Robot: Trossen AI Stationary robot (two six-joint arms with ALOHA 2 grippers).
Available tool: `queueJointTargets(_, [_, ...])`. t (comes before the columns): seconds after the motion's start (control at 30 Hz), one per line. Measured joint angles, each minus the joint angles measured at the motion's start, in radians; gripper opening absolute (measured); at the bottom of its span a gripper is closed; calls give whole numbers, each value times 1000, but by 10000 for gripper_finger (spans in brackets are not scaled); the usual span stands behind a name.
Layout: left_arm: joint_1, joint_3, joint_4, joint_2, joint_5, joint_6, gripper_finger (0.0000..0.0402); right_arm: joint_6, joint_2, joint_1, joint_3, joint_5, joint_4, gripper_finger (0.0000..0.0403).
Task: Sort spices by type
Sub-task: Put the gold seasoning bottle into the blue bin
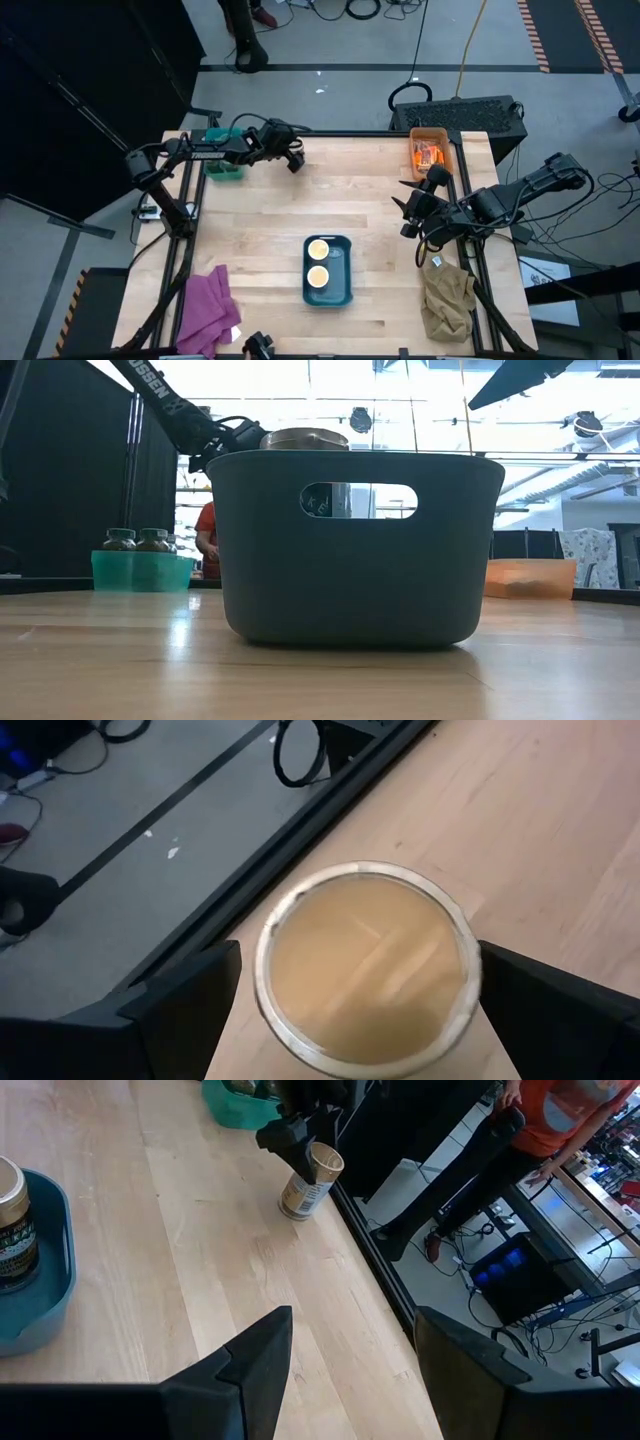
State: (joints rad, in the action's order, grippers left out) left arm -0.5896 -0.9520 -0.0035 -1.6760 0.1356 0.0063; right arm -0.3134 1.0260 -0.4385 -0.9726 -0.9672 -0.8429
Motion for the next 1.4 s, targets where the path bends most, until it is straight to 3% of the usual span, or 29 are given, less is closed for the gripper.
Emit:
queueJointTargets(0.2, [3, 0, -5, 0, -7, 7, 385, 0, 0, 0, 0, 0, 0, 194])
queueJointTargets(0.7, [3, -1, -5, 0, -11, -2, 291, 0, 0, 0, 0, 0, 0, 194])
queueJointTargets(1.03, [17, 0, -20, 19, 4, -2, 288, 0, 0, 0, 0, 0, 0, 194])
queueJointTargets(1.27, [111, -24, -56, 129, 18, -24, 287, 5, 0, 0, 0, -1, -6, 194])
queueJointTargets(1.4, [205, -58, -123, 222, 75, -27, 287, 6, 0, 0, 0, -2, -5, 194])
